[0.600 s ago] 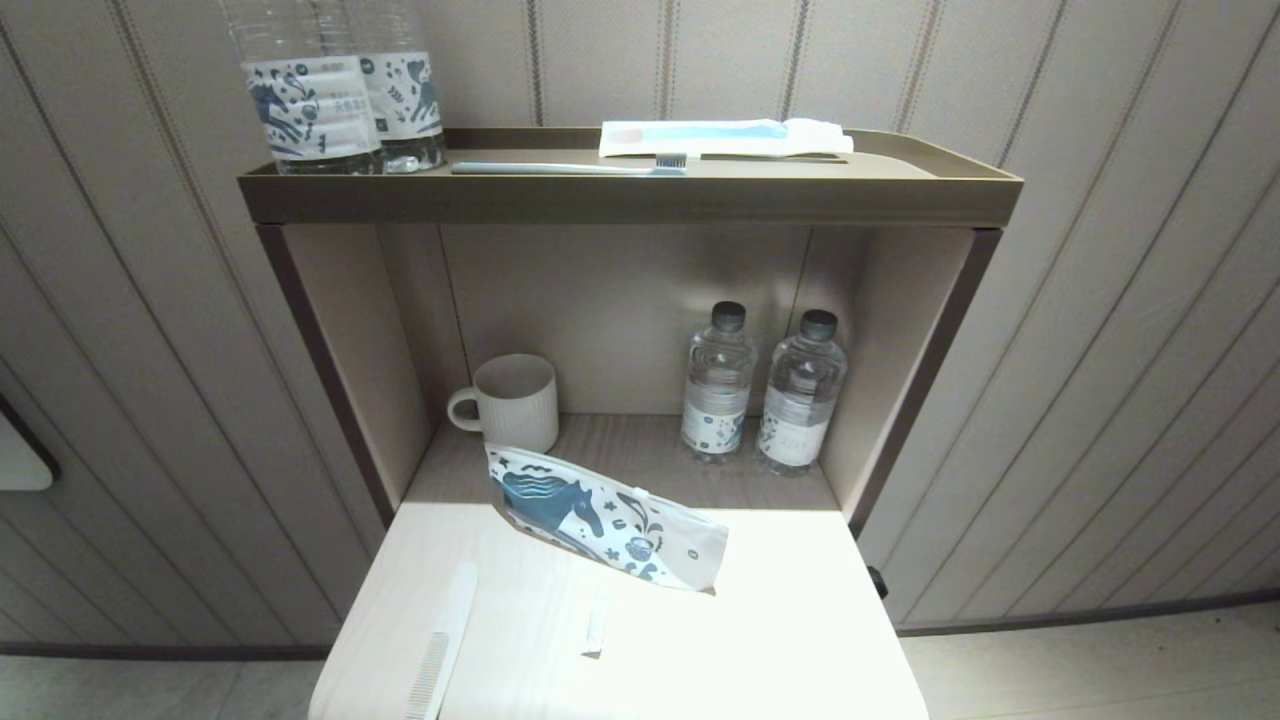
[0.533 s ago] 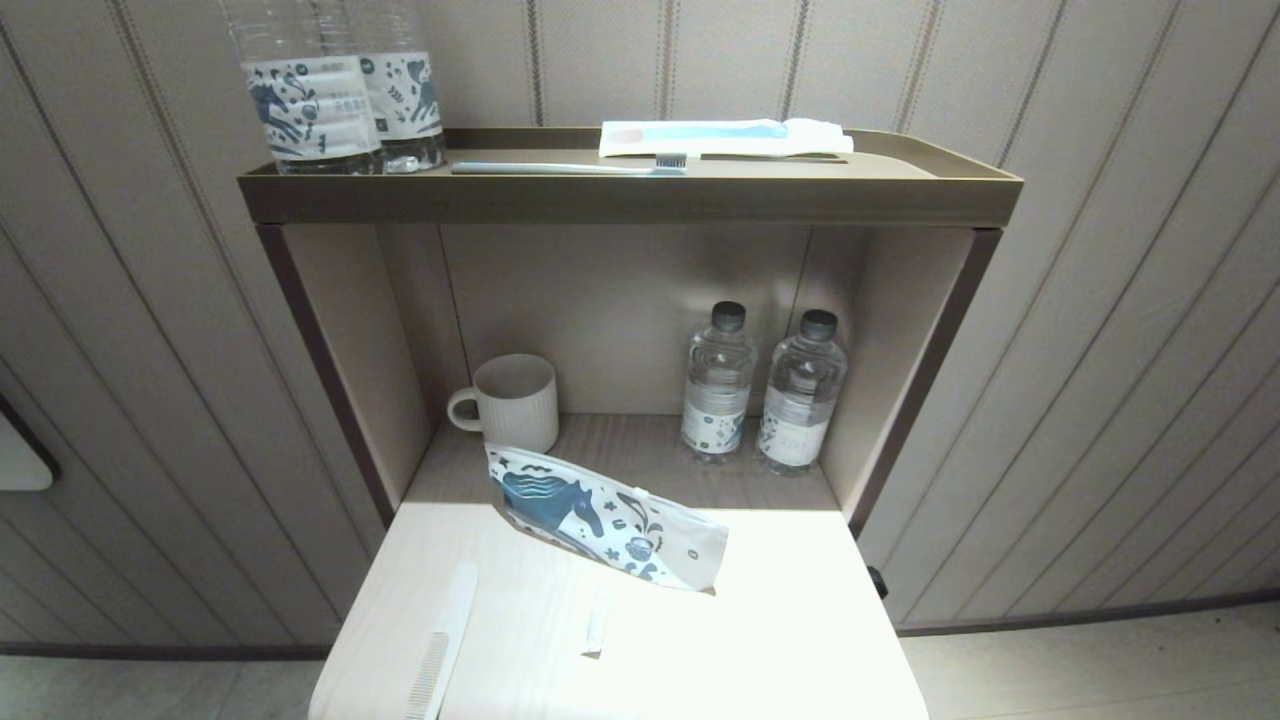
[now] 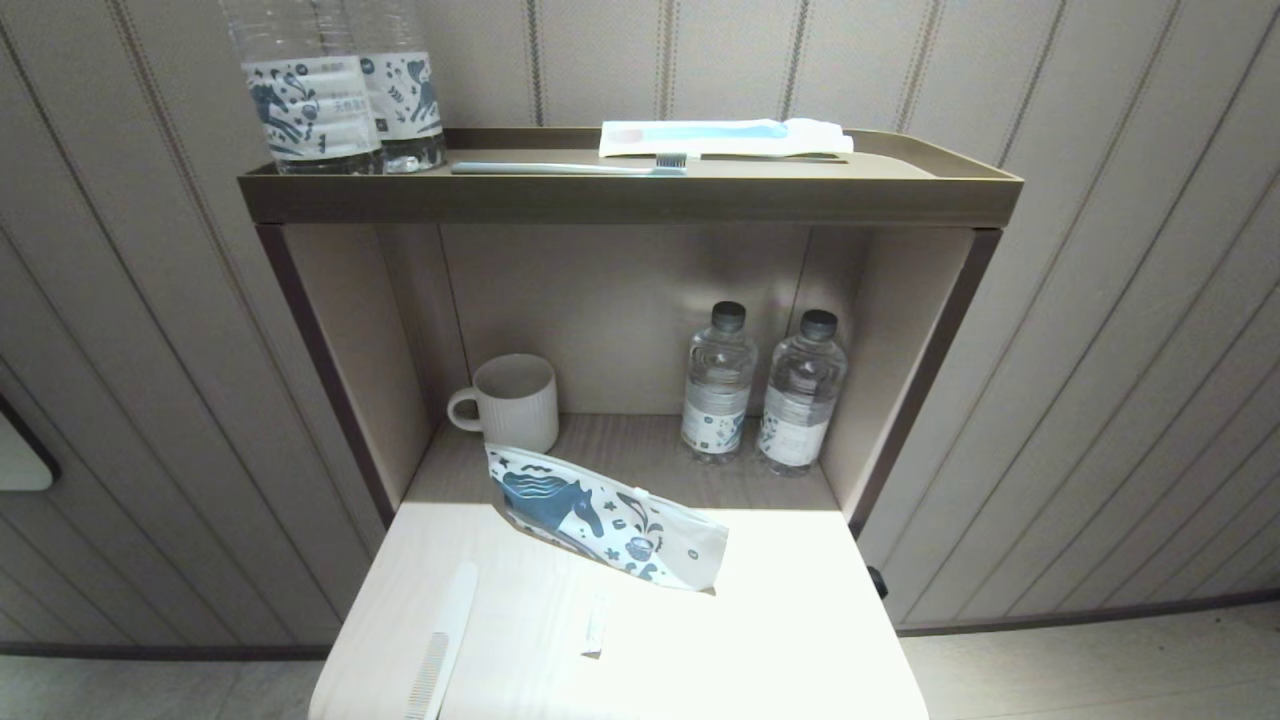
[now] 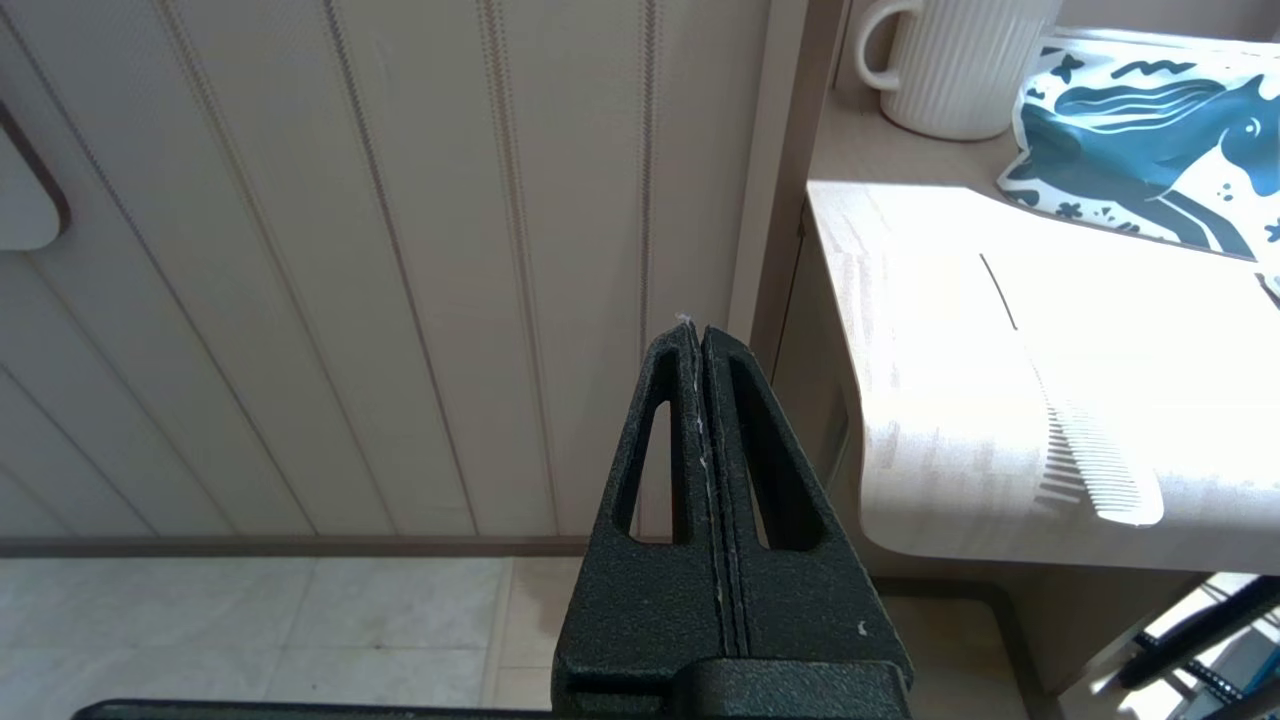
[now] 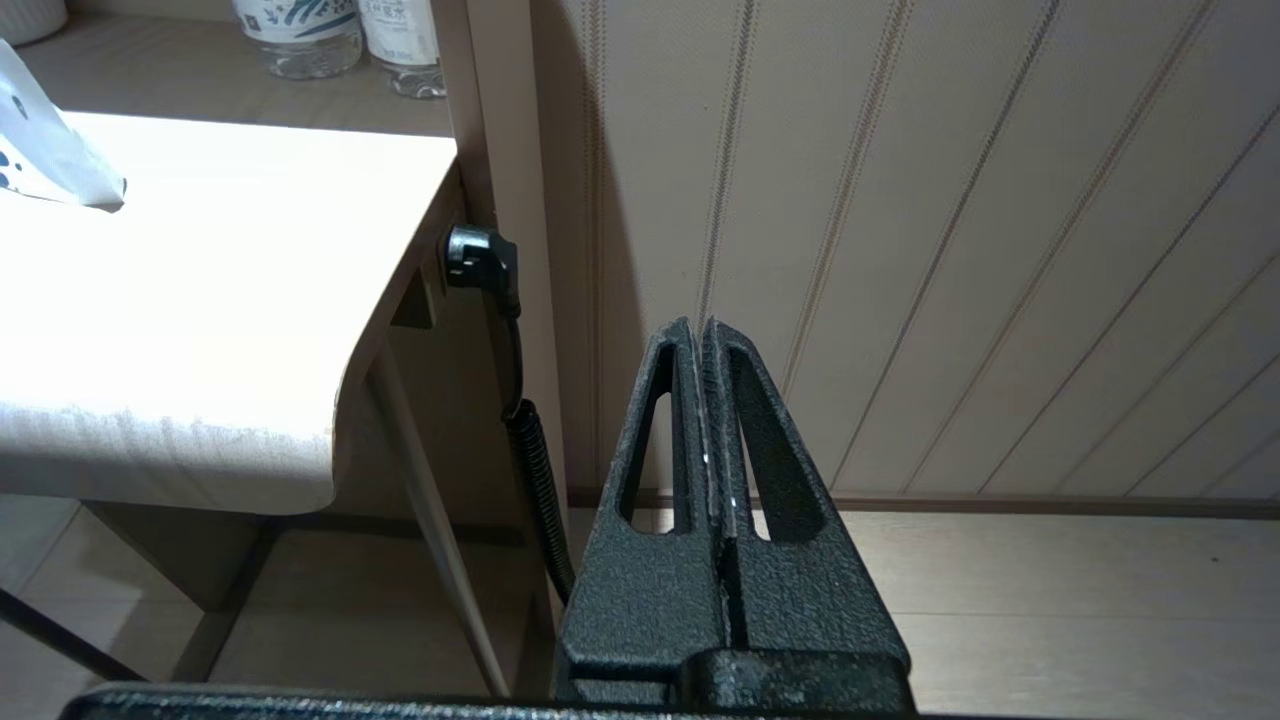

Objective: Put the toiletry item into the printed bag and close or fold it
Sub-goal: Pick up the storage bag

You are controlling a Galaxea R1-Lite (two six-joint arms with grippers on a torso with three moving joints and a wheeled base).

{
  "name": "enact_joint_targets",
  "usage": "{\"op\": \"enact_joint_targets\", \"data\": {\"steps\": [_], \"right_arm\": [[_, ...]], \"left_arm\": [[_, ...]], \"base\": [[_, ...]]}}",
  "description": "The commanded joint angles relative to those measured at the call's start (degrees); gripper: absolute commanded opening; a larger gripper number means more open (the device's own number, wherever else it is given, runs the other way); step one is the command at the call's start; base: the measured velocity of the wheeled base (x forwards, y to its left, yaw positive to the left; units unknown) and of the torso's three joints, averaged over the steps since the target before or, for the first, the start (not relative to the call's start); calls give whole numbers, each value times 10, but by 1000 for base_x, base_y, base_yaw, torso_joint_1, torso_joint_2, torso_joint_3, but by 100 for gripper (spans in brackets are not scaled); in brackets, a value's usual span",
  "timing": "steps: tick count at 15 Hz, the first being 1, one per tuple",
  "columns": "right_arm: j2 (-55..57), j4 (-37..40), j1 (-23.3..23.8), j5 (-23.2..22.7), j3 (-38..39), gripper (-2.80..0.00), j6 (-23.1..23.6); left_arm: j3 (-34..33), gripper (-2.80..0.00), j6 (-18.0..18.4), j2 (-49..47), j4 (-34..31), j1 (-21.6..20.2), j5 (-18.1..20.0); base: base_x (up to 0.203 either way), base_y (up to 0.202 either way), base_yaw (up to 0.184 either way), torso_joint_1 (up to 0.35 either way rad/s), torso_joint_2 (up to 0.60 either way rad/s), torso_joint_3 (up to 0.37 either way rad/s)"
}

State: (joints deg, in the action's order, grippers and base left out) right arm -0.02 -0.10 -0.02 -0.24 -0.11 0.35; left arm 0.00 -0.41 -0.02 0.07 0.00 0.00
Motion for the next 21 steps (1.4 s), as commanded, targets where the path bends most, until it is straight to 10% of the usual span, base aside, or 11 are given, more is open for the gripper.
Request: {"op": "enact_joint_targets", "data": {"steps": [1, 11, 21], "right_arm": [[0, 0, -1, 0, -2, -280, 1], [0, -1, -1, -2, -3, -280, 5], [198, 153, -24, -115, -336, -280, -26]], "left_arm": [[0, -280, 0, 0, 0, 0, 0], [0, -280, 1, 0, 0, 0, 0], [0, -280, 0, 0, 0, 0, 0]], "base": [[0, 0, 0, 0, 0, 0], [0, 0, 0, 0, 0, 0], [0, 0, 0, 0, 0, 0]]}}
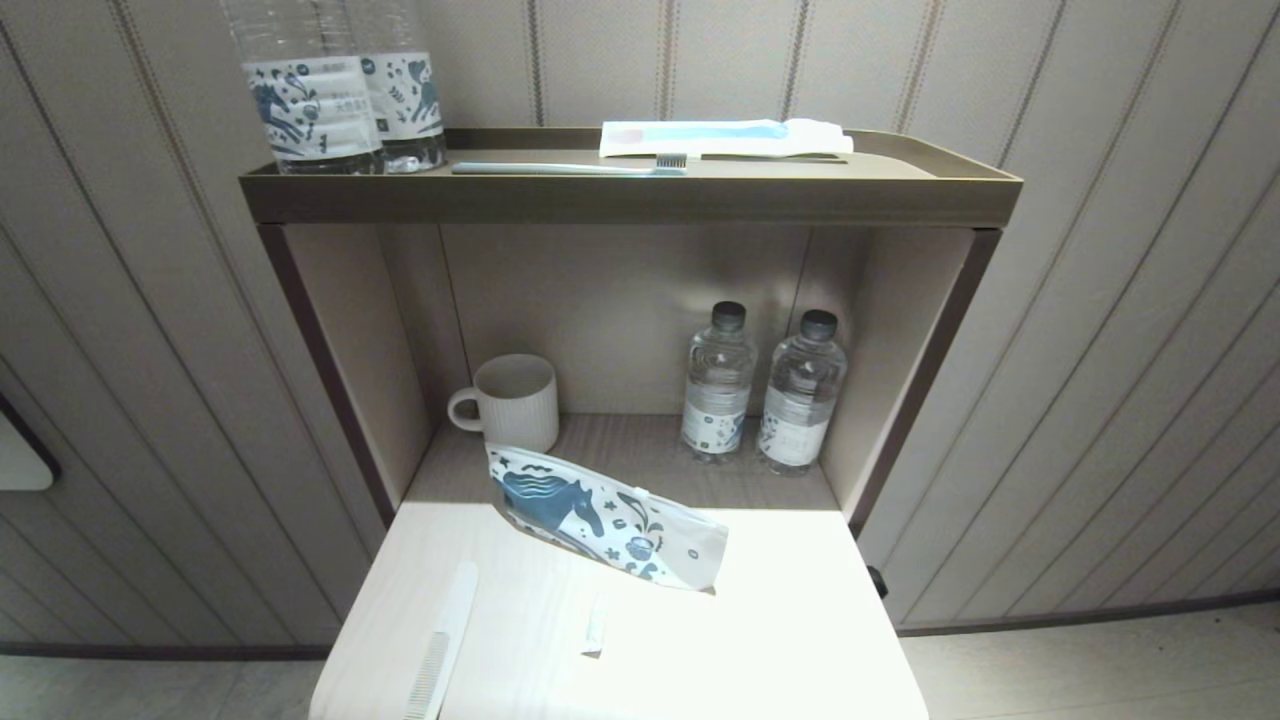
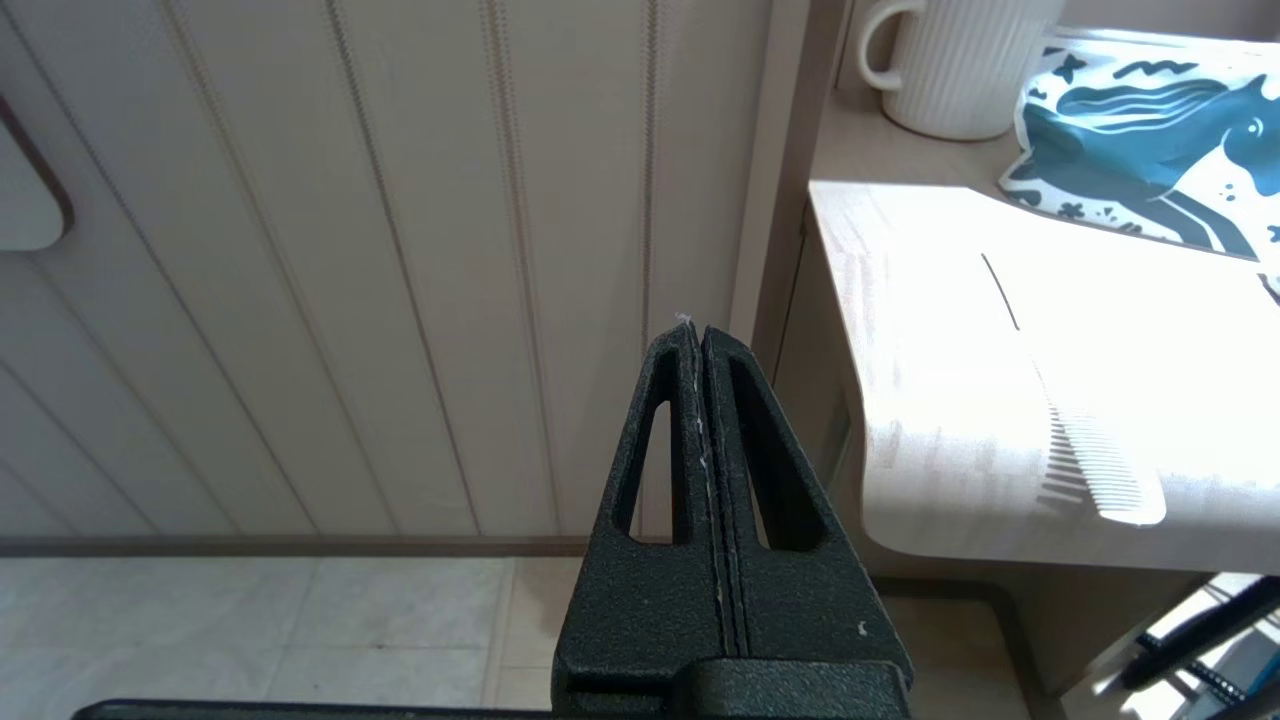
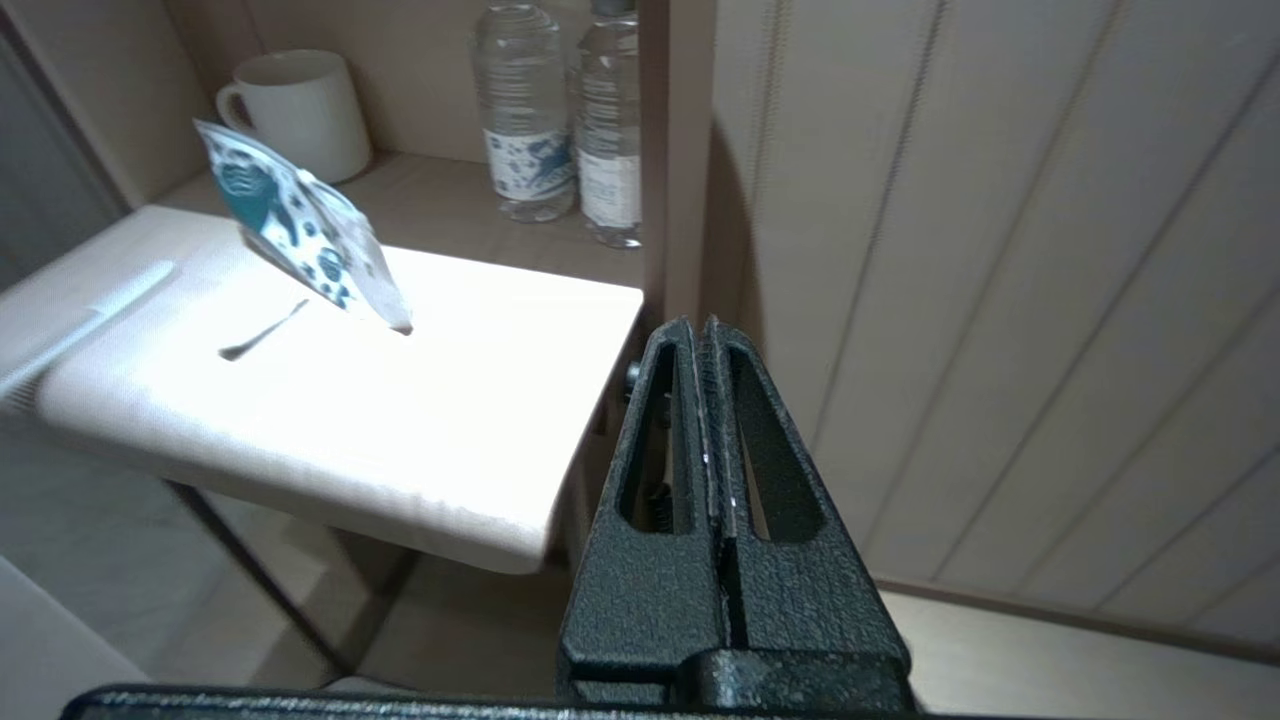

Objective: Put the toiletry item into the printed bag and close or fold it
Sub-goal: Pick up the storage bag

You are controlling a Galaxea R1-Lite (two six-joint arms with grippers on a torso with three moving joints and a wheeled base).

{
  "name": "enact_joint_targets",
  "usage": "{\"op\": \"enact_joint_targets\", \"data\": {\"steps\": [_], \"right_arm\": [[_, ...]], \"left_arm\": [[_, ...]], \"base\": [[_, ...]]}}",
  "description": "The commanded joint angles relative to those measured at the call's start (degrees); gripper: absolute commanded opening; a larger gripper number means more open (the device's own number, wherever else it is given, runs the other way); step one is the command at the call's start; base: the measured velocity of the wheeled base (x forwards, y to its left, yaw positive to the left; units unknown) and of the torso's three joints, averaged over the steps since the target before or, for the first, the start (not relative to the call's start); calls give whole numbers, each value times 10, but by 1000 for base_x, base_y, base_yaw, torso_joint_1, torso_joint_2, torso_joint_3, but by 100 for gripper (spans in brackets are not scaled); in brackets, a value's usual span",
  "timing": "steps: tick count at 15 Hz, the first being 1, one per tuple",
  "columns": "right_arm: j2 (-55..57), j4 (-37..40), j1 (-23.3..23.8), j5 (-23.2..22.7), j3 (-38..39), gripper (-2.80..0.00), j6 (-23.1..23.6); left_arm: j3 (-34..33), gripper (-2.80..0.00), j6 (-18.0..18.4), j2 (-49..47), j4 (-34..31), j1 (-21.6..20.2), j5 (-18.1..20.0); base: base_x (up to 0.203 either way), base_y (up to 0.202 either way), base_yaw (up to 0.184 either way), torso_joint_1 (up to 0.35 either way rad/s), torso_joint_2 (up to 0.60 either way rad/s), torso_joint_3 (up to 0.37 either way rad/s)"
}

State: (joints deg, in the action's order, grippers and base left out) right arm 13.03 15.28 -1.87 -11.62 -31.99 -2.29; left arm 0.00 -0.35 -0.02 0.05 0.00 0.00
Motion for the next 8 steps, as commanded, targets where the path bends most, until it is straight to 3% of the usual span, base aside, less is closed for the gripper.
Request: {"op": "enact_joint_targets", "data": {"steps": [1, 3, 5, 8], "right_arm": [[109, 3, -24, -2, -47, -280, -14], [192, 43, -67, -4, -135, -280, -41], [265, 144, -119, -7, -227, -280, -55], [348, 280, -208, -9, -305, -280, -61]], "left_arm": [[0, -280, 0, 0, 0, 0, 0], [0, -280, 0, 0, 0, 0, 0], [0, -280, 0, 0, 0, 0, 0], [0, -280, 0, 0, 0, 0, 0]], "base": [[0, 0, 0, 0, 0, 0], [0, 0, 0, 0, 0, 0], [0, 0, 0, 0, 0, 0], [0, 0, 0, 0, 0, 0]]}}
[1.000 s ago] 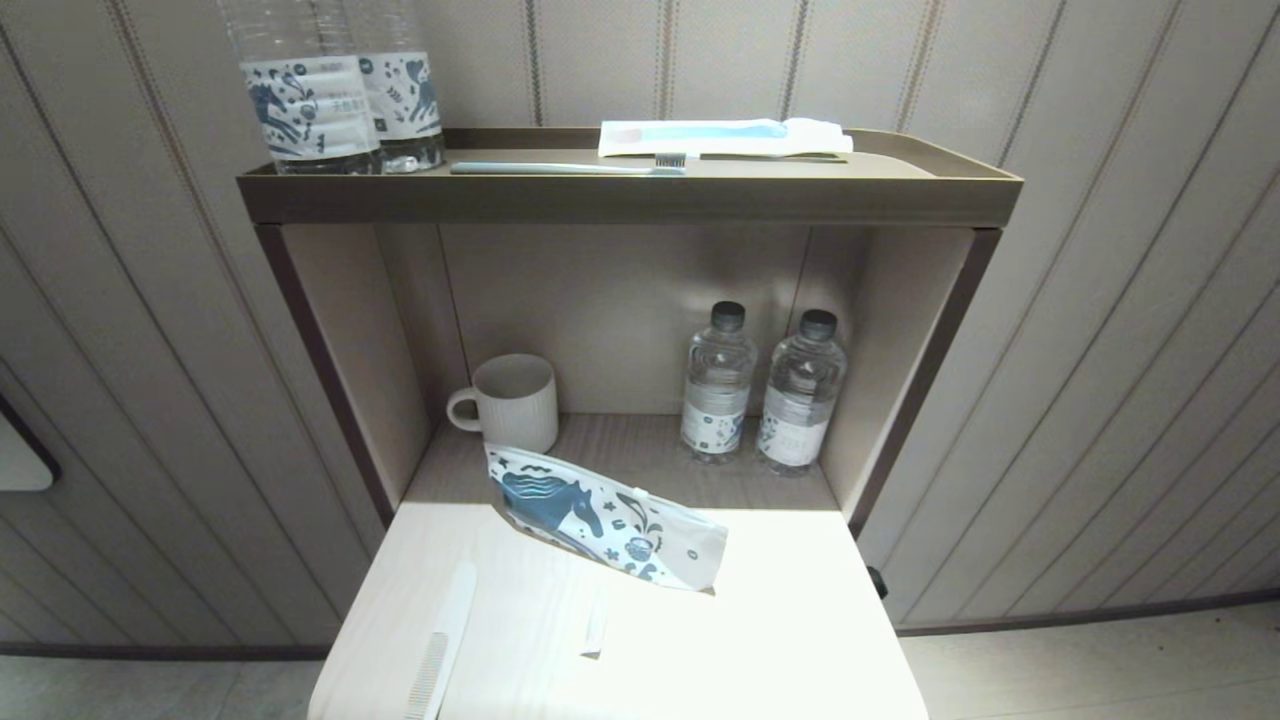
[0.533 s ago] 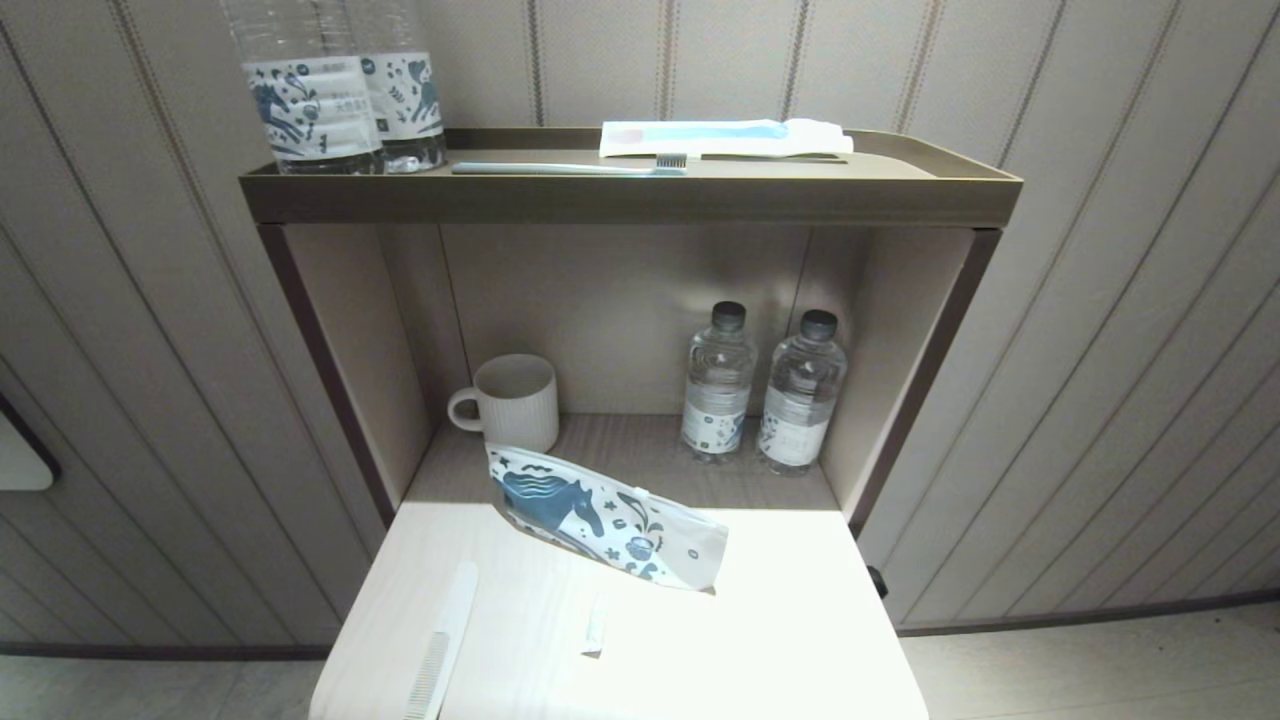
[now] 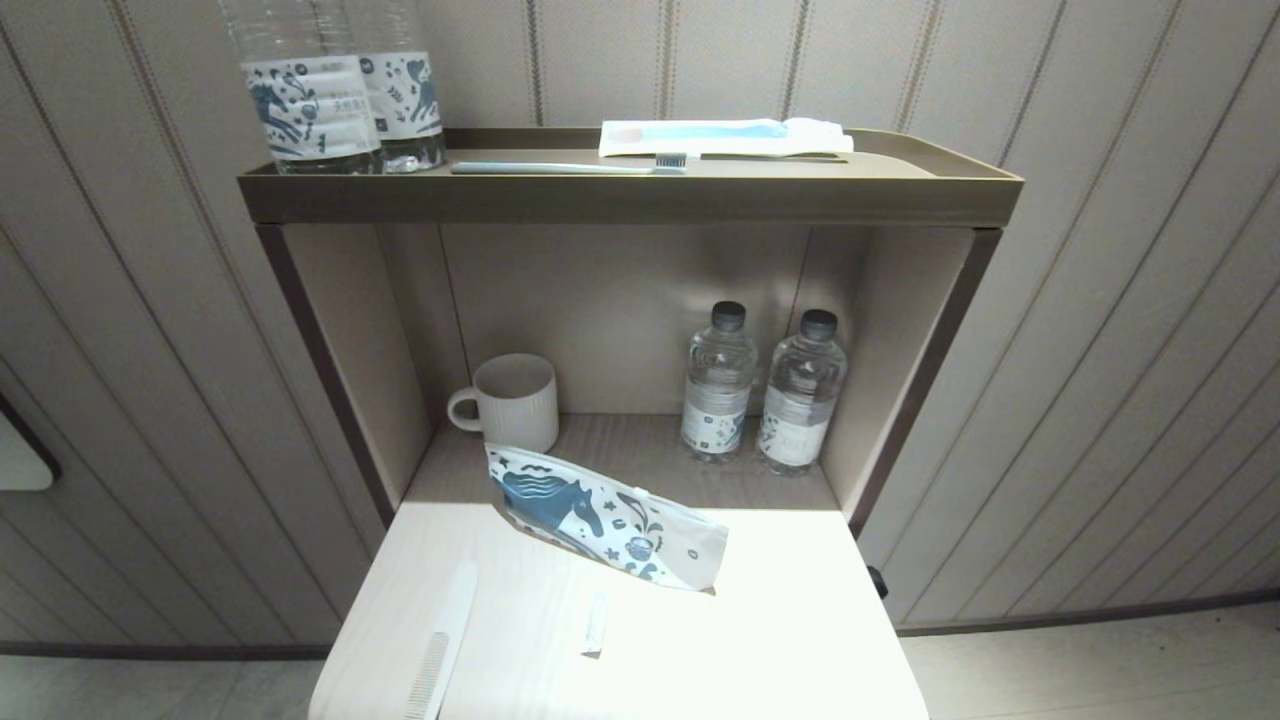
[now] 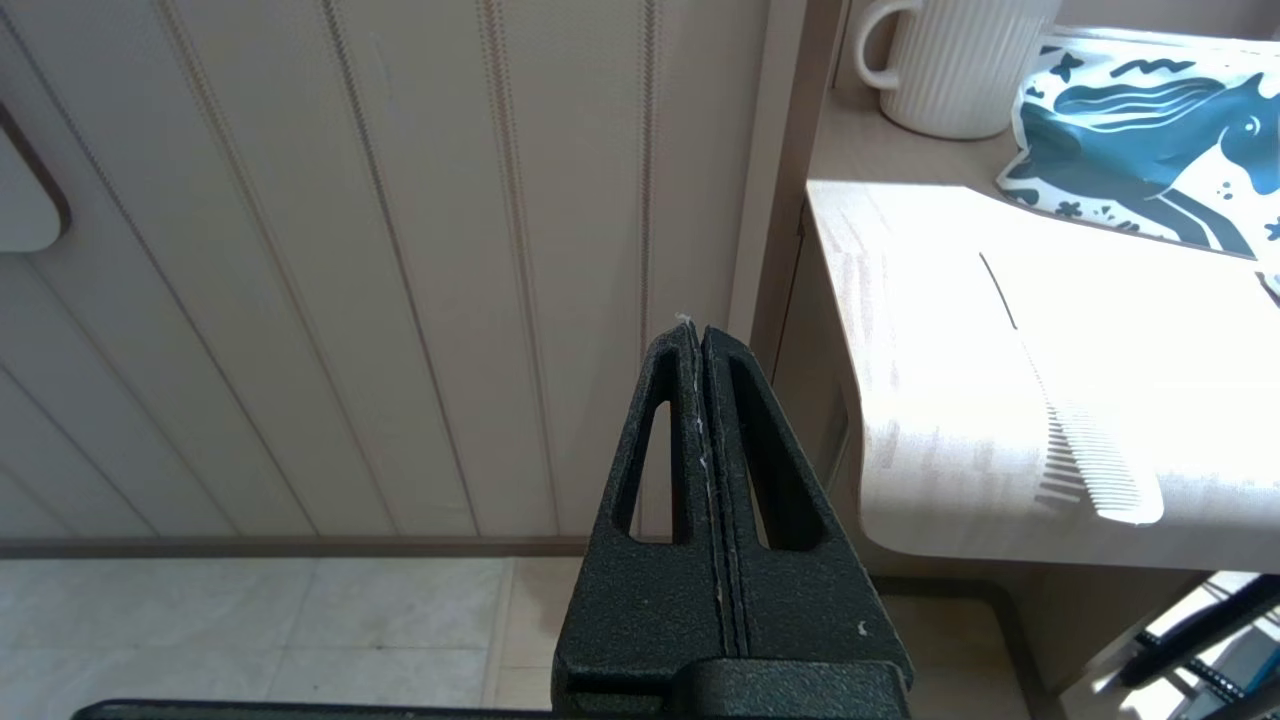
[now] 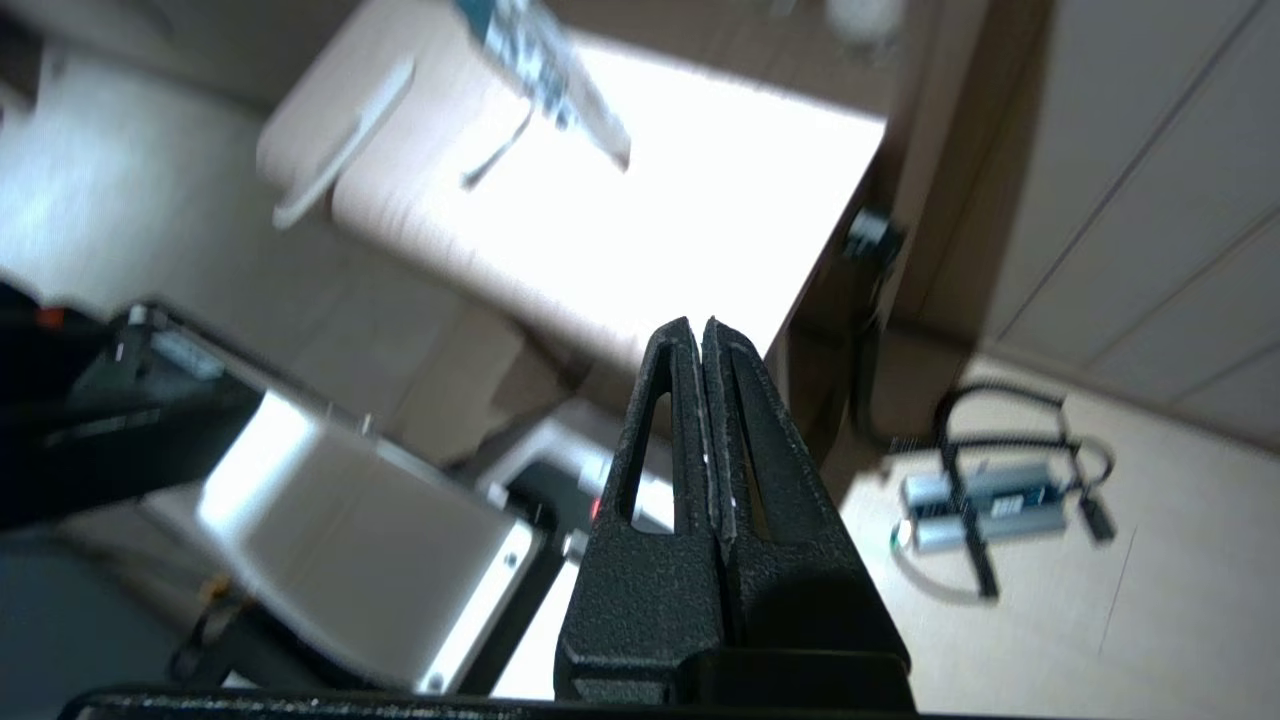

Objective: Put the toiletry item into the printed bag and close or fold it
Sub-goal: Pick up the storage bag

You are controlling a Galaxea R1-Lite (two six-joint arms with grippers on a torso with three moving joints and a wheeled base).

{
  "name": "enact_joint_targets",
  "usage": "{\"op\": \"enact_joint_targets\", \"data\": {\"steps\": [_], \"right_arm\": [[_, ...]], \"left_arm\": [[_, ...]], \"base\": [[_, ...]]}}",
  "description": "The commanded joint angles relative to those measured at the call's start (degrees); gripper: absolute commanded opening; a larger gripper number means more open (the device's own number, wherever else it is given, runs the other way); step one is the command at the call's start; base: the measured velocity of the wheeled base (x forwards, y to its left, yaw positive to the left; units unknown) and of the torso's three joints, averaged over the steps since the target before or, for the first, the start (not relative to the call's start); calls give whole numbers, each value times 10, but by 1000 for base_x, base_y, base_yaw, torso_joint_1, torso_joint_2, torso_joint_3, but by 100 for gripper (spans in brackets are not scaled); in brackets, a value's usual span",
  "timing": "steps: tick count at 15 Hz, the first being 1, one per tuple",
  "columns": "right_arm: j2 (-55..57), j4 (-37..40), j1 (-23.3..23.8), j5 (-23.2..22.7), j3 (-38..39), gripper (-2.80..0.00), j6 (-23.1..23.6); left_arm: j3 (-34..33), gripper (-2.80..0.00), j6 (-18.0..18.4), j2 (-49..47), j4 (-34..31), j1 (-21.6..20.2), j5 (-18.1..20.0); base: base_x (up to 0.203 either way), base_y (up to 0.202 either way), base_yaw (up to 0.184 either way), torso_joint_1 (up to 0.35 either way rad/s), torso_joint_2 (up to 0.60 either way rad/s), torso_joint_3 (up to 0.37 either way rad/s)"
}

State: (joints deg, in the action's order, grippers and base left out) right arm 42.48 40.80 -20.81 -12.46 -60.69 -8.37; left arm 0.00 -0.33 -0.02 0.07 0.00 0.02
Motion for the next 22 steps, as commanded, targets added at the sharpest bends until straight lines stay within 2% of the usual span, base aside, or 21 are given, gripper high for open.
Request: {"op": "enact_joint_targets", "data": {"steps": [1, 3, 8, 9, 13, 18, 20, 22], "right_arm": [[76, 51, -37, -1, -29, -280, -1], [113, 68, -64, -1, -36, -280, -1], [186, 55, -69, 0, -45, -280, 23], [194, 32, -69, 1, -36, 0, 32], [217, -90, -69, 13, 26, 0, 92], [289, -121, -79, 5, 54, 0, 199], [324, -202, -98, 3, 80, 0, 229], [367, -287, -116, 2, 100, 0, 238]], "left_arm": [[0, -280, 0, 0, 0, 0, 0], [0, -280, 1, 0, 1, 0, 0], [0, -280, 2, 0, 1, 0, 0], [0, -280, 2, 0, 1, 0, 0], [0, -280, 3, 0, 2, 0, 0], [0, -280, 3, 0, 1, 0, 0], [0, -280, 3, 0, 1, 0, 0], [0, -280, 3, 0, 1, 0, 0]], "base": [[0, 0, 0, 0, 0, 0], [0, 0, 0, 0, 0, 0], [0, 0, 0, 0, 0, 0], [0, 0, 0, 0, 0, 0], [0, 0, 0, 0, 0, 0], [0, 0, 0, 0, 0, 0], [0, 0, 0, 0, 0, 0], [0, 0, 0, 0, 0, 0]]}}
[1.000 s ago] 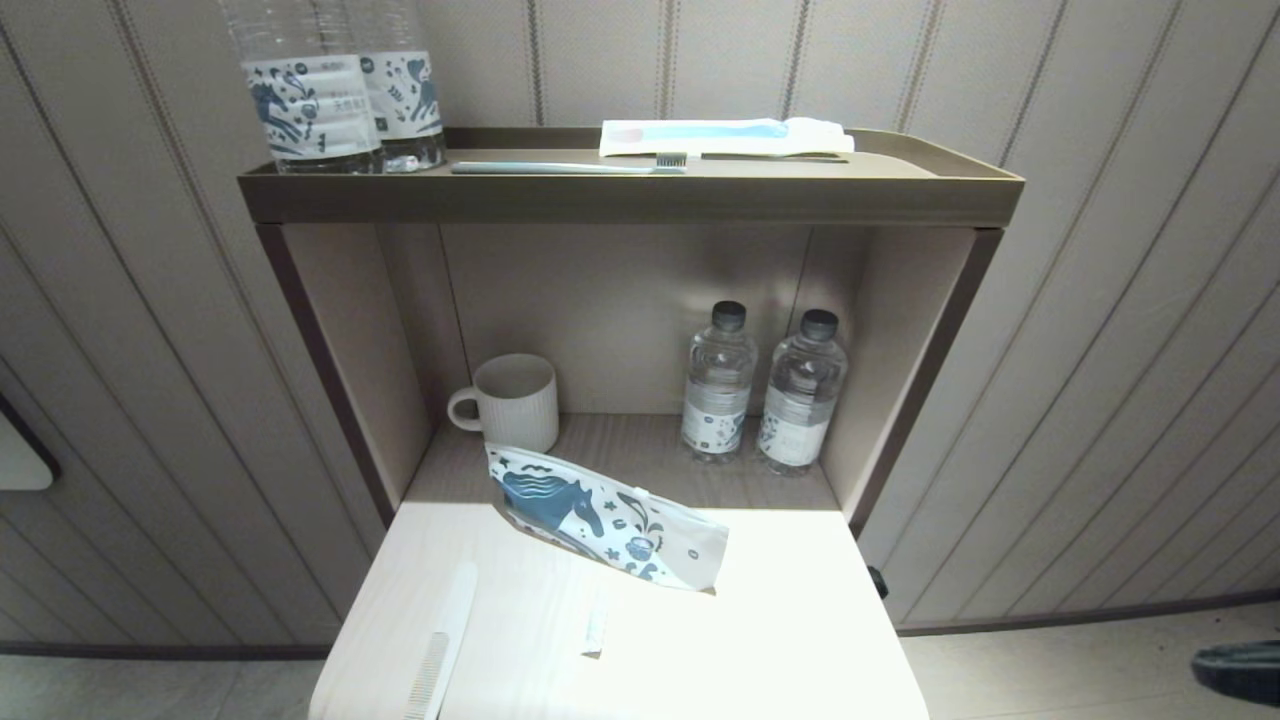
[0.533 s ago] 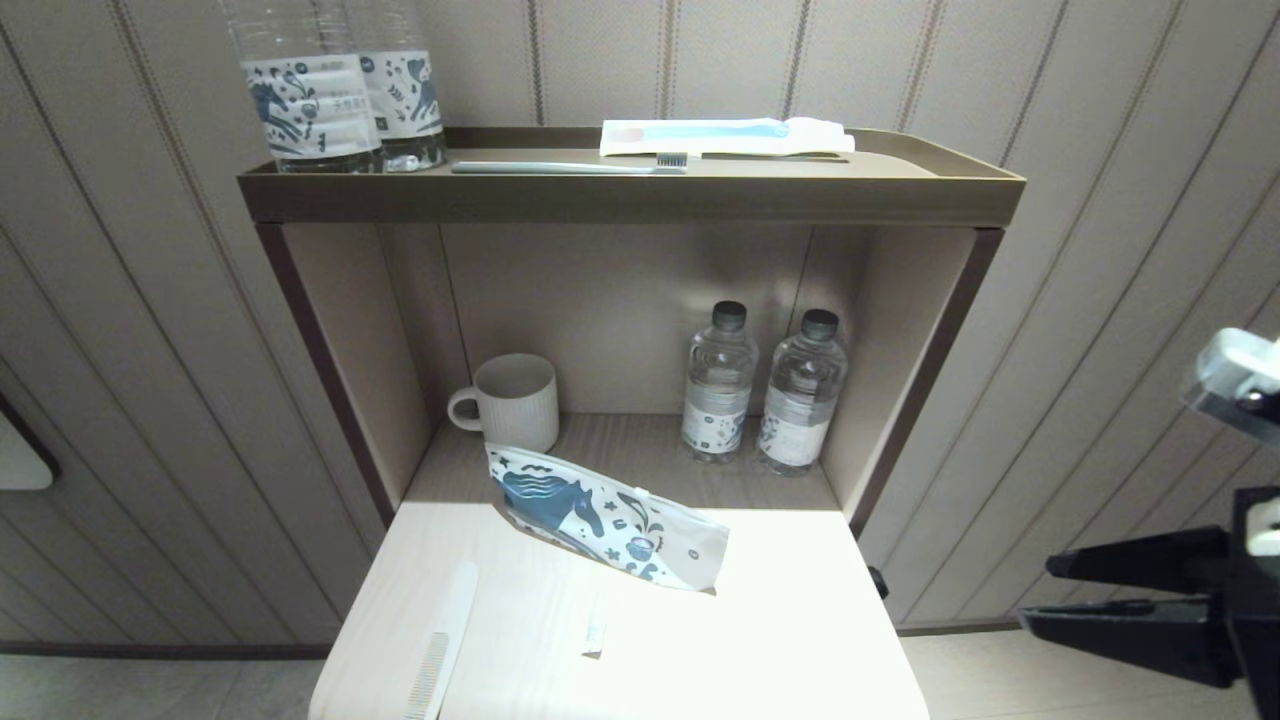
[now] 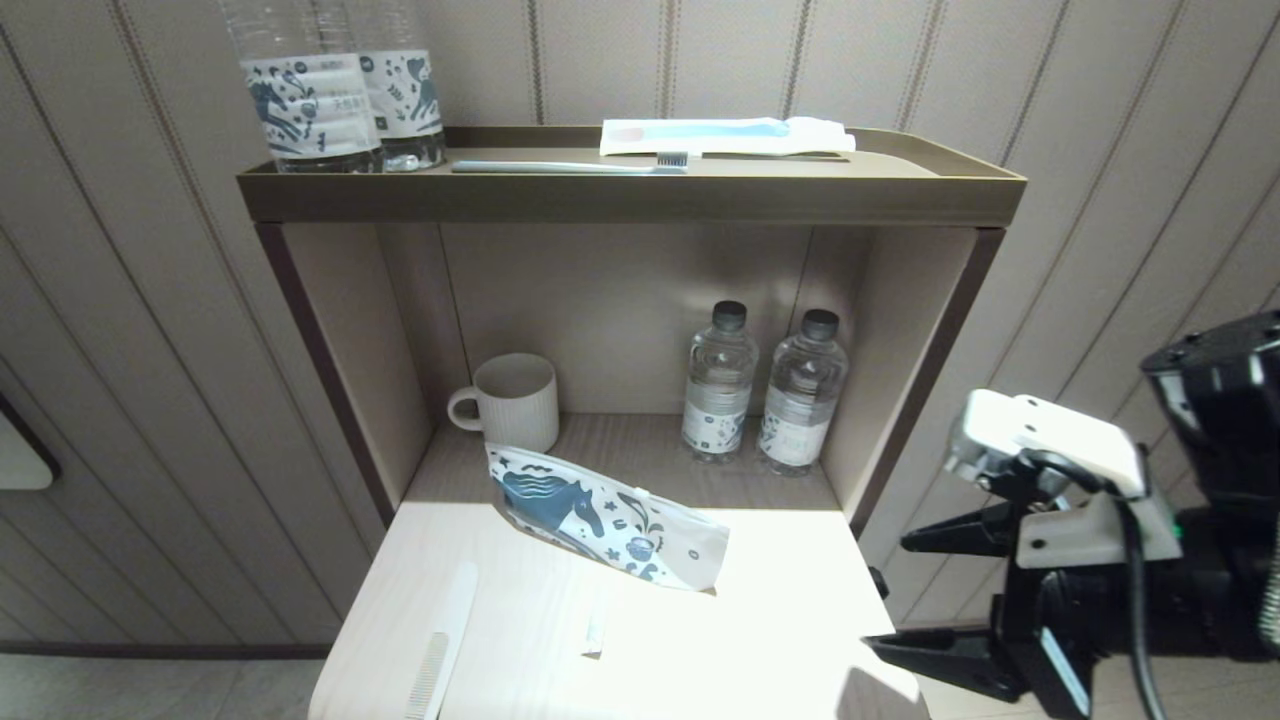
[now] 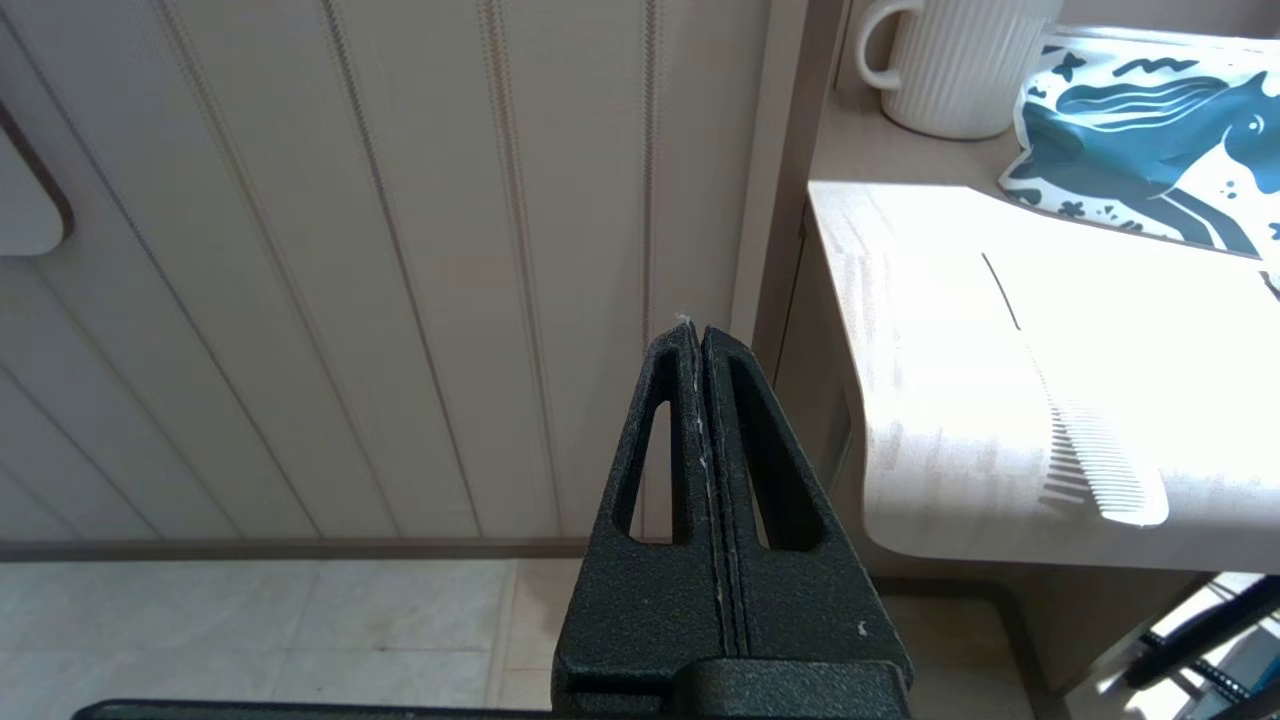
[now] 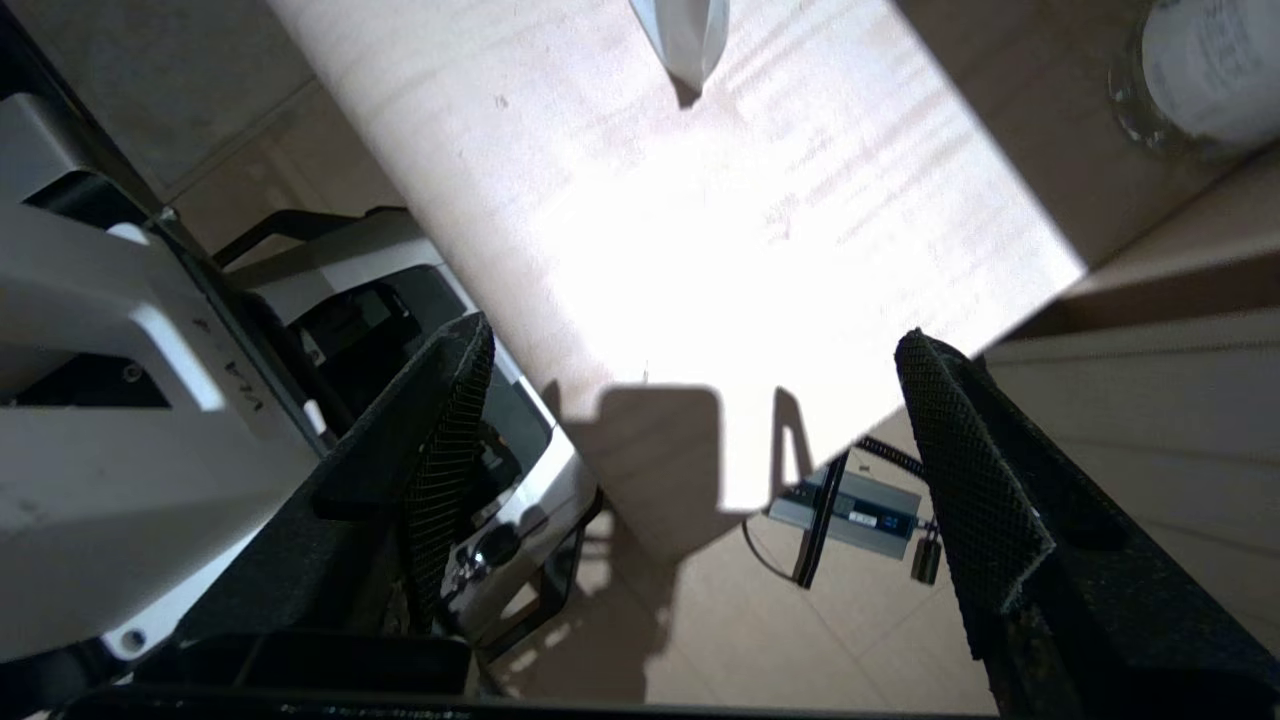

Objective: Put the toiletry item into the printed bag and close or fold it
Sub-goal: Pick up the storage bag

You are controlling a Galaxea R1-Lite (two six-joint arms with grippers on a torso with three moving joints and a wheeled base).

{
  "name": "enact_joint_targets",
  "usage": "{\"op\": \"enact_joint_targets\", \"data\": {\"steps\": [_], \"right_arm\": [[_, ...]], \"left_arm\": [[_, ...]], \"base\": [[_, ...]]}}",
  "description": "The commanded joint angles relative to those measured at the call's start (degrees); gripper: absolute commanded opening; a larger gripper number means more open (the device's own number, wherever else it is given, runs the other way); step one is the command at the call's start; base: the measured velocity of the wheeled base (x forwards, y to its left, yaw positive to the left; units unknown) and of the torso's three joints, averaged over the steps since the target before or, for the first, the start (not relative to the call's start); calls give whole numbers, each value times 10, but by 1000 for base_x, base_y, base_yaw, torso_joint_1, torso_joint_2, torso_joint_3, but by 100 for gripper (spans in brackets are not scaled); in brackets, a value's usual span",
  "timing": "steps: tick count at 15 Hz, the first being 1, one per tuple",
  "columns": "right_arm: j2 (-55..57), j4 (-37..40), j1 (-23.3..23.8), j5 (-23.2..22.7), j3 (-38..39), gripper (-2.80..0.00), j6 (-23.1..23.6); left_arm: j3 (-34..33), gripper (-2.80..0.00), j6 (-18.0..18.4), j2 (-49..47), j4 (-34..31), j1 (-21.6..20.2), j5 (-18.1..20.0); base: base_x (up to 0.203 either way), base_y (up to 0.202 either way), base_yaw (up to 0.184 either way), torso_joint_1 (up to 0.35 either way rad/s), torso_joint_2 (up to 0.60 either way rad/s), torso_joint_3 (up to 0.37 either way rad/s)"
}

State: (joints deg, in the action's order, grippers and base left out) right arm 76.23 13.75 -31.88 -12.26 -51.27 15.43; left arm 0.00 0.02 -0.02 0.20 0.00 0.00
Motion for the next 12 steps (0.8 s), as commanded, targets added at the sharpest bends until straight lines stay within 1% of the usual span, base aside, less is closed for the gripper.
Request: {"op": "enact_joint_targets", "data": {"steps": [1, 4, 8, 12], "right_arm": [[53, -53, -13, -1, 16, 0, 5], [115, -124, -24, -3, 21, 0, 14], [185, -208, -30, -19, 11, 0, 17], [235, -226, -31, -22, -19, 0, 16]], "left_arm": [[0, -280, 0, 0, 1, 0, 0], [0, -280, 0, 0, 0, 0, 0], [0, -280, 0, 0, 1, 0, 0], [0, -280, 0, 0, 1, 0, 0]], "base": [[0, 0, 0, 0, 0, 0], [0, 0, 0, 0, 0, 0], [0, 0, 0, 0, 0, 0], [0, 0, 0, 0, 0, 0]]}}
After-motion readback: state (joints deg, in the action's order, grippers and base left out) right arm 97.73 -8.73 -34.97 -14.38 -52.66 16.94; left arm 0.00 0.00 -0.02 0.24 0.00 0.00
